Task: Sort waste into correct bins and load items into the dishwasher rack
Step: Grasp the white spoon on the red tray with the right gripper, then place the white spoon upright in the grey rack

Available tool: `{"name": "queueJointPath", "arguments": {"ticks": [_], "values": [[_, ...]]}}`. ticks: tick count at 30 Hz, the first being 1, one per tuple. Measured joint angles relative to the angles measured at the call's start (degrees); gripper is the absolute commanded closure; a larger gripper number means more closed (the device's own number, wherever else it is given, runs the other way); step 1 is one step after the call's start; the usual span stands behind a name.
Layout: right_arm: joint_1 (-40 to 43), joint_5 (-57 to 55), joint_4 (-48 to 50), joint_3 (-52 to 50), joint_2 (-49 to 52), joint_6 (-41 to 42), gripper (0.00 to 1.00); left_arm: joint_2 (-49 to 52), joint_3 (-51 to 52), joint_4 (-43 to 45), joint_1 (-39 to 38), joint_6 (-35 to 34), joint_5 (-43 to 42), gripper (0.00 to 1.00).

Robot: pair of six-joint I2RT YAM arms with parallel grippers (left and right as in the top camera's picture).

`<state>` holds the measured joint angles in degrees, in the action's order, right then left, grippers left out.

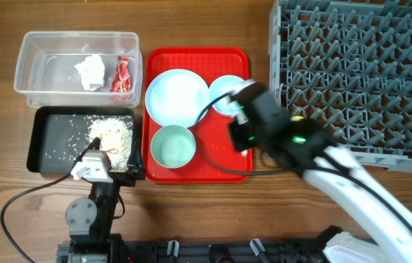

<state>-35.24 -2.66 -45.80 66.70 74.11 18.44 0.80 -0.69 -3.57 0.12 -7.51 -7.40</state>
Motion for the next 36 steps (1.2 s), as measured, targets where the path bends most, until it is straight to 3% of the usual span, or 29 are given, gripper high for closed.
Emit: {"name": "queueJointPath", "arguments": {"ticks": [5,12,13,14,15,19,25,29,36], "values": [[12.92,-1.75,3.63,0.20,-2.71,2.82,0.96,0.00,0.00,0.00,0.00,0.00,0.00,0.00],[24.15,-2.82,12.00,0.22,7.34,2.32,0.95,0.00,0.00,0.00,0.00,0.00,0.00,0.00],[24.63,-2.80,12.61,0.22,9.27,2.14,0.85,0.00,0.00,0.00,0.00,0.00,0.00,0.00],[25.11,-2.78,13.11,0.20,11.61,1.57,0.69,0.00,0.00,0.00,0.00,-0.02,0.00,0.00],[25.44,-2.69,13.38,0.20,13.84,0.79,0.61,0.00,0.00,0.00,0.00,-0.02,0.00,0.00],[25.51,0.85,12.11,0.20,17.07,-1.18,0.53,0.00,0.00,0.00,0.00,-0.02,0.00,0.00],[20.59,14.32,9.25,0.70,11.28,0.11,0.52,0.00,0.00,0.00,0.00,0.00,0.00,0.00],[11.37,19.45,5.62,1.79,7.30,4.72,0.53,0.00,0.00,0.00,0.00,0.00,0.00,0.00],[-5.29,16.35,5.09,0.57,11.76,15.91,0.59,0.00,0.00,0.00,0.00,-0.02,0.00,0.00]]}}
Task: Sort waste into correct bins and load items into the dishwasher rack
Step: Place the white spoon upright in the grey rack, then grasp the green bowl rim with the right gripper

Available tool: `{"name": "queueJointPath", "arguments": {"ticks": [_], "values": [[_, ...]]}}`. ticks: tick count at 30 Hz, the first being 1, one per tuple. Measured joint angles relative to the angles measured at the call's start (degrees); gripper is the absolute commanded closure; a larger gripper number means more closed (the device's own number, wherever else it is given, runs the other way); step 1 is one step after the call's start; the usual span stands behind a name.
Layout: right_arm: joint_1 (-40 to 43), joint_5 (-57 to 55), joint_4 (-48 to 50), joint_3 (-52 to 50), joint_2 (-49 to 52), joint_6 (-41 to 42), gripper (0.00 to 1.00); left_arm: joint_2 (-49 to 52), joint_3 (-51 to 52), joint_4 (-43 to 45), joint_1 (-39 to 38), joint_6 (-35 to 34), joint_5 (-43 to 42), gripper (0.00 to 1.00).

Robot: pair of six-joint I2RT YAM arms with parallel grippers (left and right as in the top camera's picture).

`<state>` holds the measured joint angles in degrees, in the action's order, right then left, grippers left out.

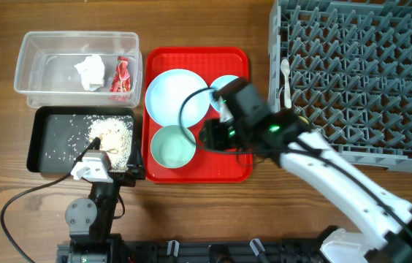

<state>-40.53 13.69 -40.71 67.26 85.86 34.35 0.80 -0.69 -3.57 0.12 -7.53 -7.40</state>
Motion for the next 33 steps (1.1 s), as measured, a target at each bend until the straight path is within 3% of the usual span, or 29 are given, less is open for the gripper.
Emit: {"name": "queueJointPath", "arguments": {"ticks": [6,10,16,21,26,33], "values": [[-3.96,-3.87,7.13,-0.44,10.38,6.84,0.62,0.00,0.00,0.00,0.00,0.00,0.00,0.00],[-3.91,-3.98,12.13,-0.50,16.35,9.05,0.69,0.00,0.00,0.00,0.00,0.02,0.00,0.00],[-3.91,-2.54,13.51,-0.50,21.46,10.91,0.95,0.00,0.00,0.00,0.00,0.02,0.00,0.00],[-3.23,-2.82,10.84,-0.50,21.59,11.89,0.96,0.00,0.00,0.00,0.00,0.02,0.00,0.00],[-1.62,-6.34,5.99,-0.50,17.18,9.51,0.96,0.00,0.00,0.00,0.00,0.02,0.00,0.00],[4.87,-24.15,-5.95,-0.39,-4.61,4.33,0.96,0.00,0.00,0.00,0.00,0.02,0.00,0.00]]}}
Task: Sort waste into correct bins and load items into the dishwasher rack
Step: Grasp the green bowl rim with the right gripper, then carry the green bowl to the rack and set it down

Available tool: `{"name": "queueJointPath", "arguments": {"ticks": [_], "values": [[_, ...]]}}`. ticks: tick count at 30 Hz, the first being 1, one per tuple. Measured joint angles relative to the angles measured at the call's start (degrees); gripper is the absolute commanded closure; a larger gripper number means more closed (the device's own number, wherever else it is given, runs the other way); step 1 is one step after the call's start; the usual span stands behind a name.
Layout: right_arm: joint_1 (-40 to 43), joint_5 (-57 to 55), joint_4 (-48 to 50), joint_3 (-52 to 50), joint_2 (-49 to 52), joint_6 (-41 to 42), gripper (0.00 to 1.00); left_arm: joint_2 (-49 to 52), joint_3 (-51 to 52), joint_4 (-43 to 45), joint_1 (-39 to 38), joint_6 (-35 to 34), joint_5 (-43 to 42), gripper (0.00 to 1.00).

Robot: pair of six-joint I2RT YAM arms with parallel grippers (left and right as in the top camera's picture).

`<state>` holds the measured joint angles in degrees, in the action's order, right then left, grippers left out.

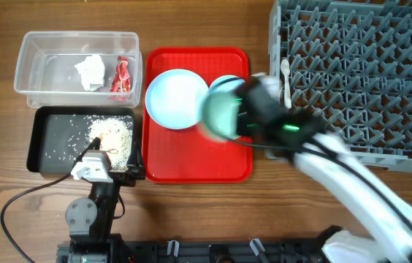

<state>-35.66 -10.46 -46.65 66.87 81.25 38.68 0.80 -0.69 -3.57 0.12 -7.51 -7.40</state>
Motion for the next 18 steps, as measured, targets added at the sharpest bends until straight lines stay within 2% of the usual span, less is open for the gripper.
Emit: {"name": "queueJointPath", "arguments": {"ticks": [3,7,12,18], "values": [[7.41,-13.73,-3.98,0.28,-8.55,-0.90,0.96,0.00,0.00,0.00,0.00,0.00,0.00,0.00],[17.70,-28.04,-4.66,0.31,-10.69,-1.53,0.96,0.00,0.00,0.00,0.00,0.00,0.00,0.00],[23.67,-38.95,-0.28,0.31,-7.48,-5.57,0.96,0.00,0.00,0.00,0.00,0.00,0.00,0.00],[25.09,-48.57,8.15,0.28,2.89,-13.16,0.96,0.00,0.00,0.00,0.00,0.00,0.00,0.00]]}}
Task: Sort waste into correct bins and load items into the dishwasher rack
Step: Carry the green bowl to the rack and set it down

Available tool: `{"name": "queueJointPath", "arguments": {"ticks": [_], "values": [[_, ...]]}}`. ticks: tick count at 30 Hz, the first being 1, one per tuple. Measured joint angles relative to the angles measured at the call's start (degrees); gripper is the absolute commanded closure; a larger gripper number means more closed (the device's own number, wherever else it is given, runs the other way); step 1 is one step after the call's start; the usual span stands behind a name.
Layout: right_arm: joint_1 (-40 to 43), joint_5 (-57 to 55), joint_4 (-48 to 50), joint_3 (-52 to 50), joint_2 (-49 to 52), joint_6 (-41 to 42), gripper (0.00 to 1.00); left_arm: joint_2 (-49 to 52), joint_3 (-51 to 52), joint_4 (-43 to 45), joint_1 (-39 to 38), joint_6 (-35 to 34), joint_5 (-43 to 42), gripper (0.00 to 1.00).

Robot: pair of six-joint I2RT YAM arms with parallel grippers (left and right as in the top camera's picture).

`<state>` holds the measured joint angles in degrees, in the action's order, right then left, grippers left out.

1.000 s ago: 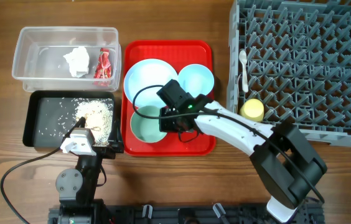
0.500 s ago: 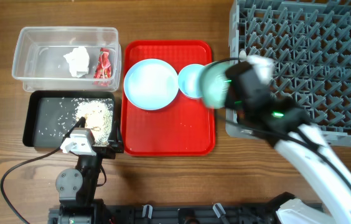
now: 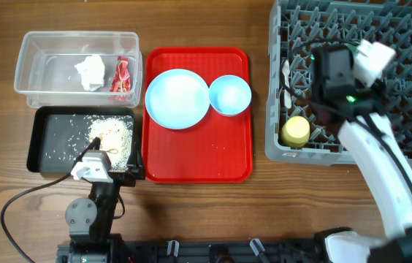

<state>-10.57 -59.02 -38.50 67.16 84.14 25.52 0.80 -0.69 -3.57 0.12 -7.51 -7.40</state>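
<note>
A large pale blue plate (image 3: pixel 177 98) and a small pale blue bowl (image 3: pixel 230 95) sit on the red tray (image 3: pixel 199 157). A round yellowish-green cup (image 3: pixel 296 131) lies in the near left corner of the grey dishwasher rack (image 3: pixel 381 44). My right gripper (image 3: pixel 314 111) hangs over the rack just right of the cup; its fingers are hidden under the wrist, so its grip is unclear. A white spoon (image 3: pixel 285 73) stands at the rack's left edge. My left gripper (image 3: pixel 111 172) rests at the black tray's near edge.
A clear plastic bin (image 3: pixel 78 62) at the far left holds crumpled white paper (image 3: pixel 90 72) and a red wrapper (image 3: pixel 122 77). In front of it, a black tray (image 3: pixel 45 150) holds scattered rice (image 3: pixel 112 135).
My right arm has moved from over the red tray, where it held the green cup, to over the rack's left side. The cup now lies in the rack's near left corner.
The green cup stood on the red tray's near part while my right arm hovered over the tray's right side. The arm then reached down by the cup, later held it raised beside the bowl, and now the cup is in the rack. My left arm stayed parked.
</note>
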Motion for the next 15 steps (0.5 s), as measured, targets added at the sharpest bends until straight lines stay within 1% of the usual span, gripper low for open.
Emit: {"name": "queueJointPath", "arguments": {"ticks": [3,7,12,15], "values": [[0.68,-1.97,3.21,0.00,6.23,-5.05,0.96,0.00,0.00,0.00,0.00,0.00,0.00,0.00],[0.76,-1.81,4.07,0.00,10.73,-8.76,0.96,0.00,0.00,0.00,0.00,0.00,0.00,0.00],[0.04,0.11,3.08,0.31,12.31,-9.90,0.94,0.00,0.00,0.00,0.00,0.00,0.00,0.00],[-2.03,1.68,0.57,0.52,12.31,-10.73,0.83,0.00,0.00,-0.02,0.00,0.00,0.00,0.00]]}}
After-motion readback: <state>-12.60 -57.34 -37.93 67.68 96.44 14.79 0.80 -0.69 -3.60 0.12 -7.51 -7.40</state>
